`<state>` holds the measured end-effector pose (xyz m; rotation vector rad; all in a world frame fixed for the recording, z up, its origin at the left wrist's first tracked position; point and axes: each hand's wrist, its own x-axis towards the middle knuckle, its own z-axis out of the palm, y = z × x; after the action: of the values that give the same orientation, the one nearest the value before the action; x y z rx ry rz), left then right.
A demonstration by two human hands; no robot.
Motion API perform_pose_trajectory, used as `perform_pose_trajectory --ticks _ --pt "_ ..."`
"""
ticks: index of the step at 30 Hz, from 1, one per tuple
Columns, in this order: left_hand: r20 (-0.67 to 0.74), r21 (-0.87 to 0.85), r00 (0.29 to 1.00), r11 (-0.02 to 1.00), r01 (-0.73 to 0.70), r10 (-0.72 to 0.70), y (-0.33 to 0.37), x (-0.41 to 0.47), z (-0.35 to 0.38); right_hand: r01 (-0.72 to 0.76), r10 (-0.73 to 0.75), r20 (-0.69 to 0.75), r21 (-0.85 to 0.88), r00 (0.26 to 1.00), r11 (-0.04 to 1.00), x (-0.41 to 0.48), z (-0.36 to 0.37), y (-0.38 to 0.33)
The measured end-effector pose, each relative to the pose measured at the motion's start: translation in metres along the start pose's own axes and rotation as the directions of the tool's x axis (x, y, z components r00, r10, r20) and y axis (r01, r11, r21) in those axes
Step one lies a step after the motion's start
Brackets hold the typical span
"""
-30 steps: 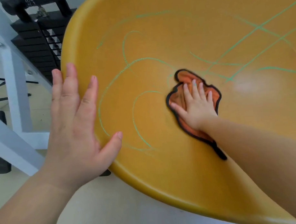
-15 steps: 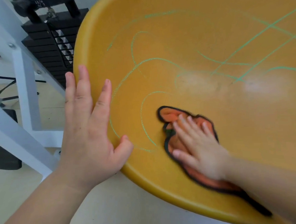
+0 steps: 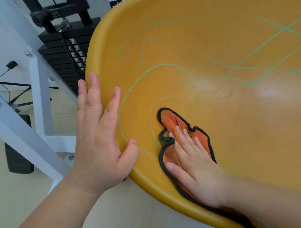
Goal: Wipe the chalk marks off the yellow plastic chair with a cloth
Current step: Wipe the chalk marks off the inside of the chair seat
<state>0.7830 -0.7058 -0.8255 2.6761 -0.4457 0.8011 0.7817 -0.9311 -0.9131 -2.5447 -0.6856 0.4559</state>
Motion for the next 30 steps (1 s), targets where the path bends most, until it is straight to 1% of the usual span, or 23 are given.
perform_pose_trajectory --ticks 1,2,3,5,7,10,12,14,17,19,20,22,24,25,27,28,30 --pt "0.002 -0.006 1.000 1.000 0.000 0.000 0.000 0.000 0.000 0.044 -0.043 0.045 -0.022 0.998 0.999 -0.010 -0.001 0.006" --pt "0.004 -0.009 1.000 1.000 0.001 -0.001 0.000 0.000 0.001 0.063 -0.061 0.053 -0.049 0.997 0.997 -0.011 -0.004 0.017" --pt "0.005 -0.008 1.000 1.000 0.001 -0.001 -0.001 0.001 0.000 0.055 -0.053 0.027 -0.078 0.998 0.995 -0.006 -0.008 0.031" --pt "0.002 -0.005 1.000 1.000 0.001 -0.001 -0.001 0.001 0.000 -0.055 0.046 -0.090 -0.107 0.995 0.993 0.020 -0.018 0.056" --pt "-0.006 -0.010 1.000 1.000 0.011 -0.011 0.000 0.000 0.001 -0.193 0.171 -0.196 -0.096 0.966 0.977 0.053 -0.029 0.077" --pt "-0.017 -0.016 1.000 1.000 0.018 -0.019 0.001 -0.001 0.002 -0.313 0.287 -0.271 -0.057 0.919 0.948 0.087 -0.046 0.086" --pt "-0.023 -0.013 1.000 1.000 0.021 -0.021 0.001 -0.001 0.001 -0.345 0.322 -0.279 -0.037 0.905 0.938 0.096 -0.044 0.078" --pt "-0.022 -0.022 1.000 1.000 0.015 -0.015 0.001 0.000 0.002 -0.313 0.297 -0.255 -0.024 0.920 0.949 0.092 -0.032 0.056" --pt "-0.034 -0.024 0.999 1.000 0.007 -0.007 -0.001 -0.001 0.002 -0.103 0.102 -0.172 0.001 0.980 0.995 0.062 -0.006 0.016" --pt "-0.046 -0.016 0.999 1.000 -0.008 0.007 -0.001 -0.001 0.003 0.014 -0.013 -0.087 0.009 0.996 1.000 0.030 0.000 0.004" --pt "-0.048 -0.011 0.999 1.000 -0.009 0.008 -0.001 -0.001 0.003 0.045 -0.045 -0.041 -0.004 0.998 0.999 0.018 0.001 0.007" --pt "-0.045 -0.008 0.999 1.000 0.001 -0.001 -0.001 0.000 0.002 0.038 -0.038 0.003 -0.087 0.999 0.995 0.009 -0.005 0.029" --pt "-0.022 -0.005 1.000 1.000 0.016 -0.016 -0.001 0.000 0.001 -0.049 0.044 -0.029 -0.212 0.999 0.976 0.024 -0.016 0.062" --pt "-0.013 0.000 1.000 1.000 0.020 -0.020 -0.001 -0.001 0.001 -0.128 0.113 -0.075 -0.236 0.991 0.963 0.037 -0.025 0.077" --pt "-0.009 0.012 1.000 1.000 0.022 -0.022 -0.001 -0.002 0.000 -0.311 0.276 -0.189 -0.187 0.942 0.932 0.065 -0.042 0.098" --pt "-0.012 0.015 1.000 1.000 0.024 -0.024 -0.001 -0.002 0.000 -0.382 0.346 -0.221 -0.145 0.912 0.913 0.076 -0.047 0.101" --pt "-0.017 0.020 0.999 0.999 0.034 -0.034 0.000 -0.003 0.001 -0.446 0.422 -0.239 -0.056 0.875 0.893 0.089 -0.045 0.089"
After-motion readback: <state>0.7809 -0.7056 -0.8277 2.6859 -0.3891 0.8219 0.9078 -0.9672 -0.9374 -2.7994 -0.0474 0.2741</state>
